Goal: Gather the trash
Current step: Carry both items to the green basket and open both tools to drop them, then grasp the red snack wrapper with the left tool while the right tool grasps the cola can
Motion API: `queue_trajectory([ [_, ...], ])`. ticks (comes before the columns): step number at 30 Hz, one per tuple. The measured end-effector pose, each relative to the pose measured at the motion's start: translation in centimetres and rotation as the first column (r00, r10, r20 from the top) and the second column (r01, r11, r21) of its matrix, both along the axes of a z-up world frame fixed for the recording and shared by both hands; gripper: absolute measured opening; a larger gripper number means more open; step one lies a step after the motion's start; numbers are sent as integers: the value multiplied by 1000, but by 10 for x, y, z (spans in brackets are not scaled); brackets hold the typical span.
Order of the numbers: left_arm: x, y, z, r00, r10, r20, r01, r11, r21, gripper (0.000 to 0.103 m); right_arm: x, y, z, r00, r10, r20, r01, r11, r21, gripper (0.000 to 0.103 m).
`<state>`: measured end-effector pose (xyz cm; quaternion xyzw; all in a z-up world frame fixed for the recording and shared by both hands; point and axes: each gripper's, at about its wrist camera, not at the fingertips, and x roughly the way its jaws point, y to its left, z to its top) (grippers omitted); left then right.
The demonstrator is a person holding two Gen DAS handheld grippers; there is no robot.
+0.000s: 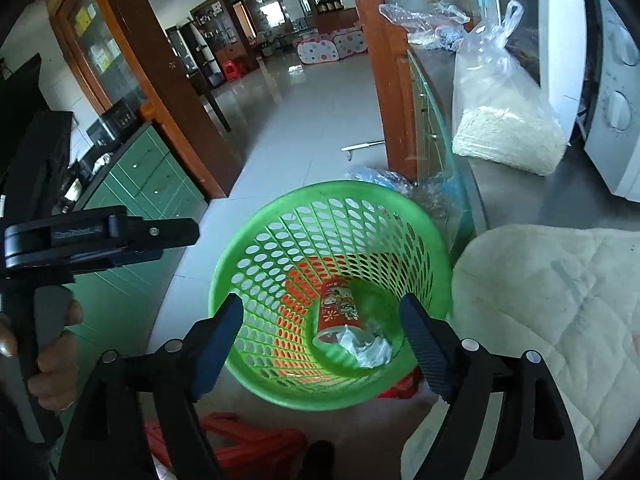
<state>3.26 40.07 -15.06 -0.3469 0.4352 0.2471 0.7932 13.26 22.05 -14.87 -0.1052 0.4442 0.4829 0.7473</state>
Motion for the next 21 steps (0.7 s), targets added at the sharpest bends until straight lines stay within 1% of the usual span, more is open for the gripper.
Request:
queue_trajectory([
  [6, 2, -25, 15, 999, -44, 16, 44, 998, 35, 78, -5, -40, 24, 998, -48, 29, 47, 998, 30, 82],
  [11, 4, -50, 26, 996, -82, 30, 80, 995, 62, 80, -11, -77, 40, 992, -98, 81, 96, 995, 30, 85],
  [16, 7, -81, 35, 989, -137, 48, 133, 988, 82, 82, -13, -119, 56, 980, -153, 131, 150, 988, 32, 88],
  [21, 13, -114, 41, 979, -196, 61, 190, 977, 94, 84, -10, -174, 68, 956, -229, 181, 226, 973, 36, 89],
])
